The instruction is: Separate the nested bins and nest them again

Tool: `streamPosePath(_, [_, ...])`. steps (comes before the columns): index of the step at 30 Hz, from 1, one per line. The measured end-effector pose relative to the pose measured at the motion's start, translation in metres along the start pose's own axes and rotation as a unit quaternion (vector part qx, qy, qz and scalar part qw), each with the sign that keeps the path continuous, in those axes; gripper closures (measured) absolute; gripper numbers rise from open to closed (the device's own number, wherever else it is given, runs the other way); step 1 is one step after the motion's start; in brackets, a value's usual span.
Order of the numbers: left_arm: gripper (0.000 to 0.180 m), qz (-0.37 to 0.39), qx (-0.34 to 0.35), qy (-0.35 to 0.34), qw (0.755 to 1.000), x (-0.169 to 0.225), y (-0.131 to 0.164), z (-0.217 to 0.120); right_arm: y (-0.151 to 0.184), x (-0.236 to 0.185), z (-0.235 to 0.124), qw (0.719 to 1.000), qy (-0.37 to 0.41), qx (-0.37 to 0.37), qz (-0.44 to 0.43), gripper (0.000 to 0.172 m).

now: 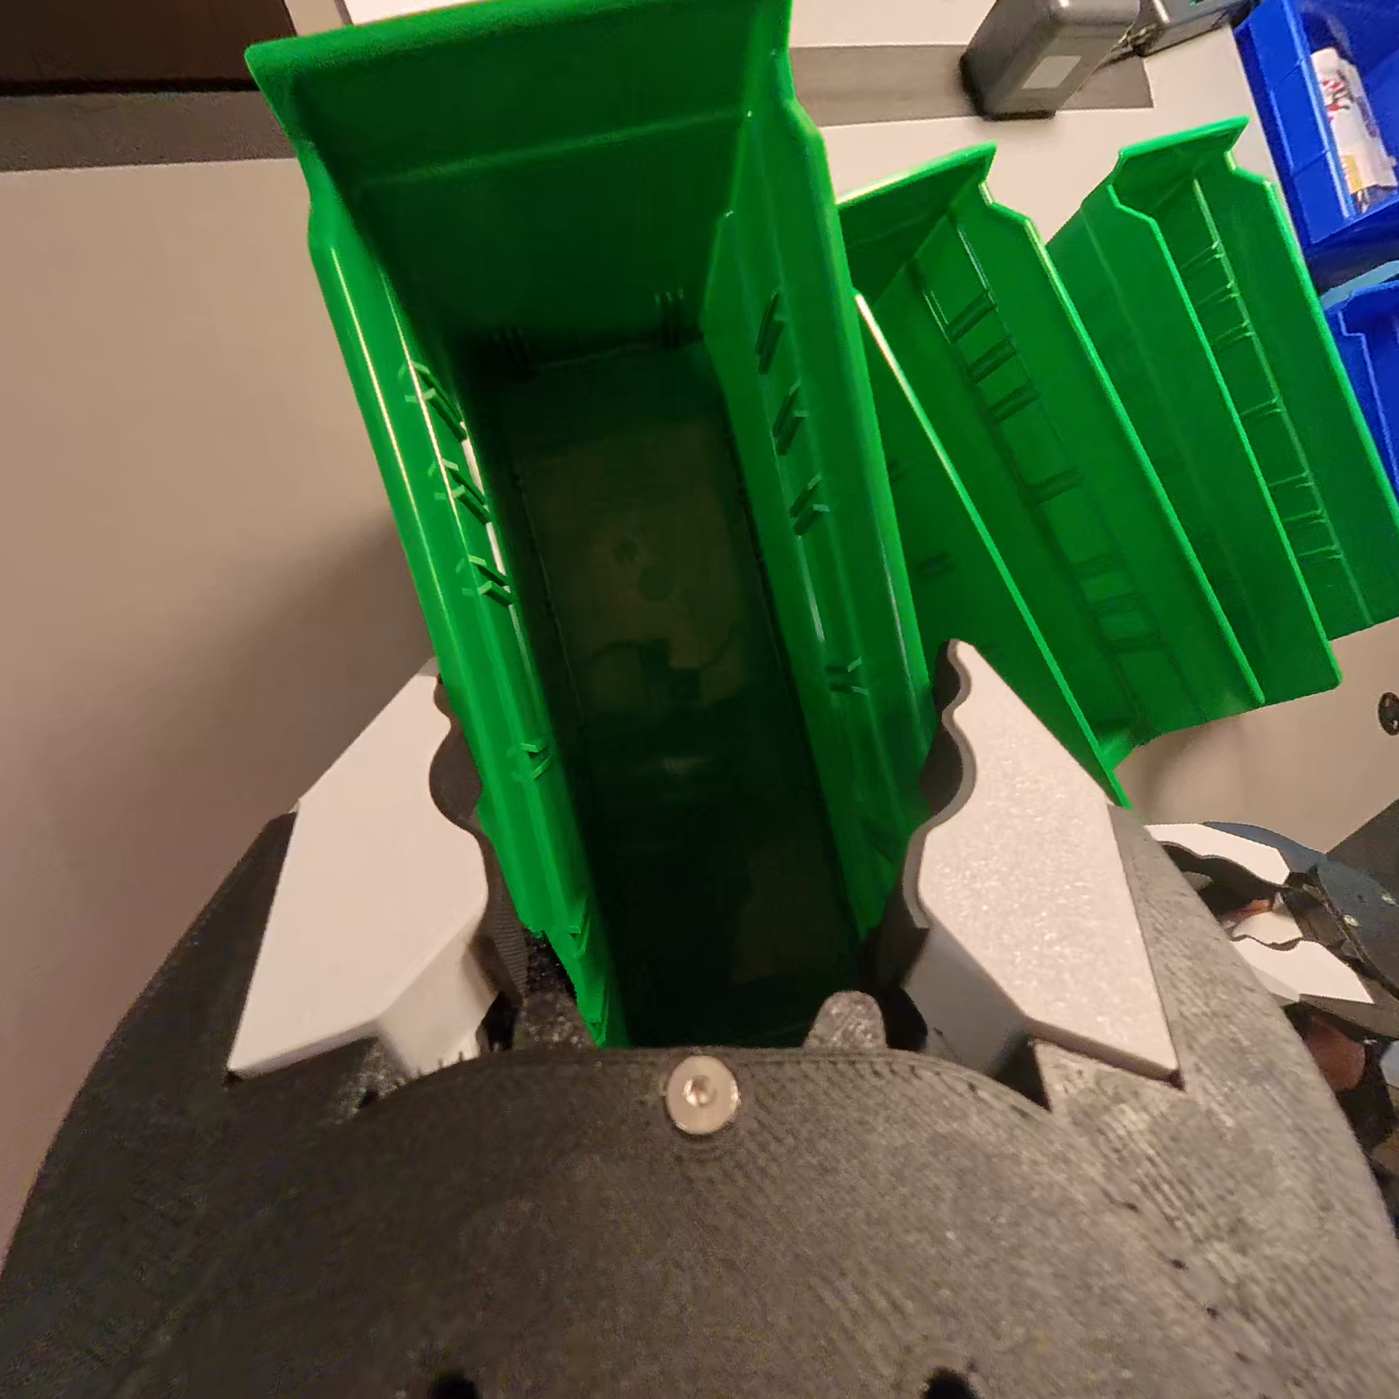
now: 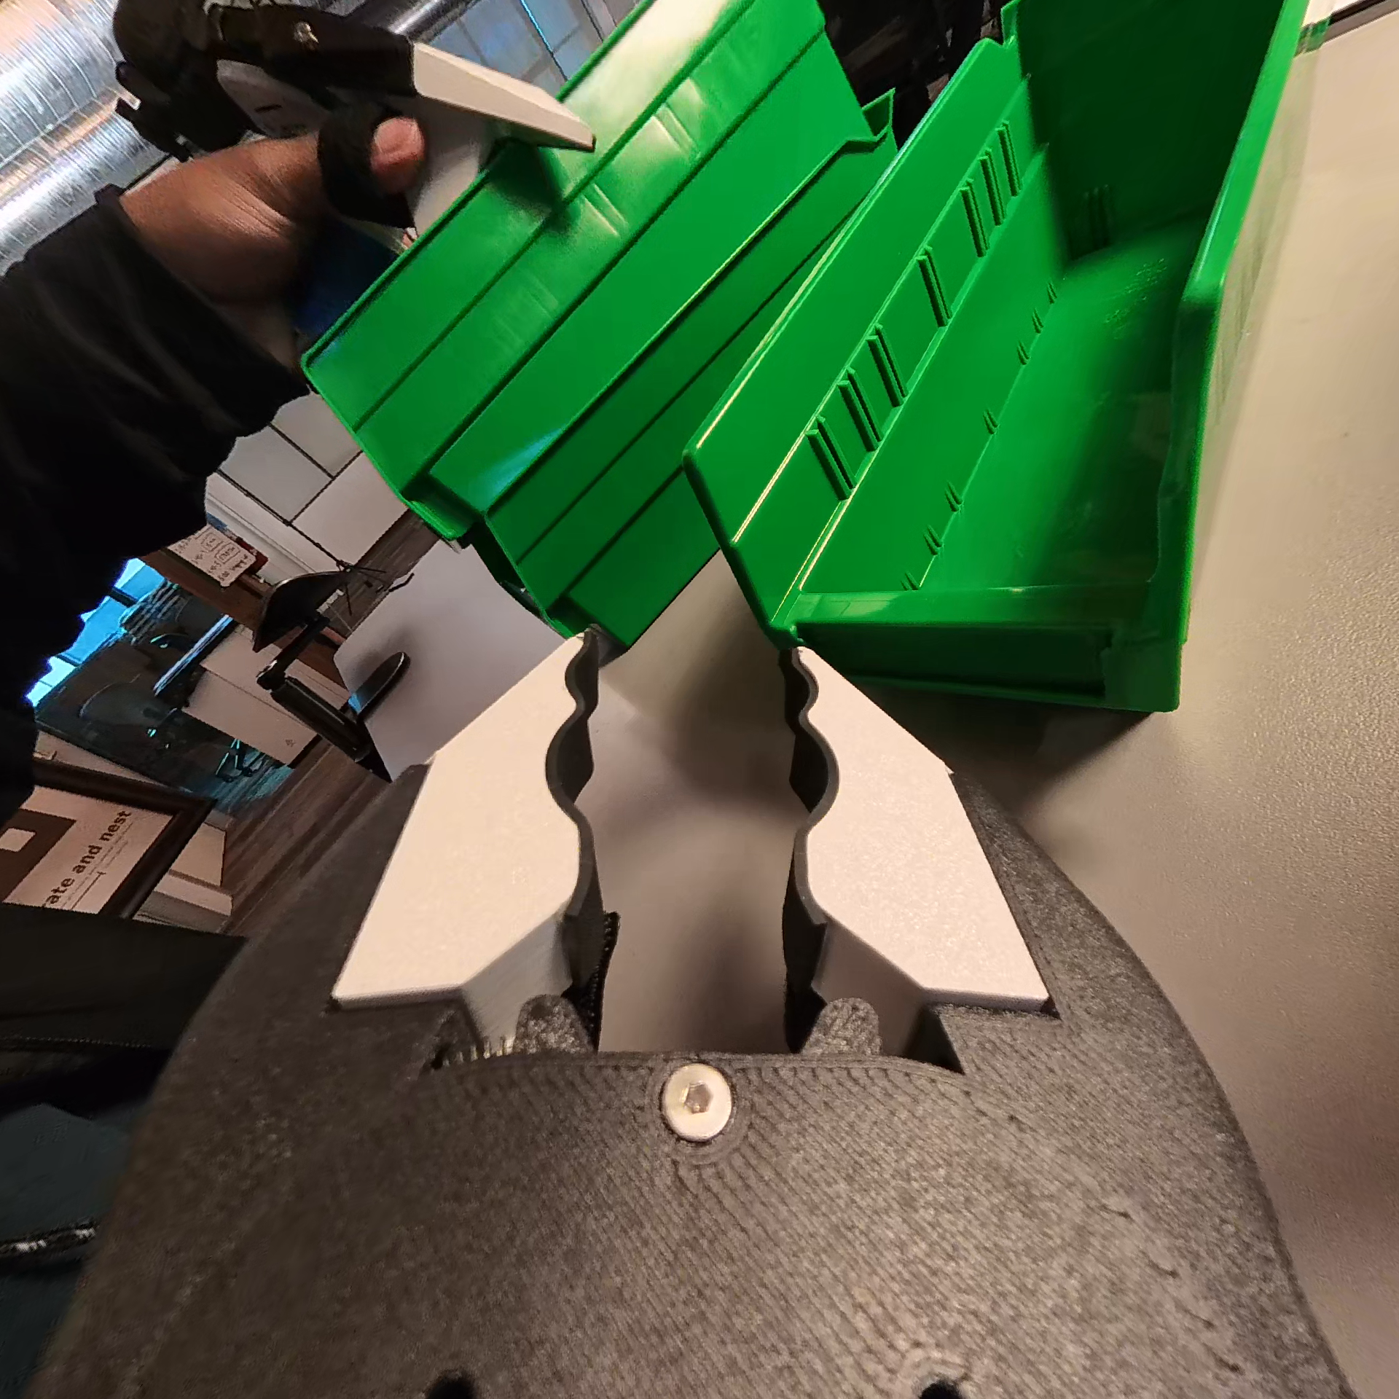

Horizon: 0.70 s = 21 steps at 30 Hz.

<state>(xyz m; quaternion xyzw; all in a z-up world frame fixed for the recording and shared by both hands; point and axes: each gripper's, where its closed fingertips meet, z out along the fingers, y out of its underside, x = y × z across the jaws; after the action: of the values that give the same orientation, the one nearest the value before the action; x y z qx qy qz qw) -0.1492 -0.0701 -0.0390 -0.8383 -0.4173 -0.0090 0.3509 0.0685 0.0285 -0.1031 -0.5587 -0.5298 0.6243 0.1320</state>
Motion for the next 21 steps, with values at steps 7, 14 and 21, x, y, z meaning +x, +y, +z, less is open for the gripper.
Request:
streamPosePath(7, [0.061, 0.014, -0.01, -0.02, 1.0, -0.001, -0.002, 0.003, 0.0, -0.001, 0.0, 1.0, -0.001, 0.001, -0.001, 0.122])
streamPosePath(14, [0.06, 0.024, -0.016, -0.032, 0.999, -0.003, -0.005, 0.012, 0.0, -0.001, -0.001, 1.0, -0.002, 0.002, -0.002, 0.122])
streamPosePath(21, [0.061, 0.043, -0.025, -0.041, 0.998, 0.002, -0.006, 0.013, 0.0, -0.001, -0.001, 1.0, -0.003, 0.001, -0.002, 0.123])
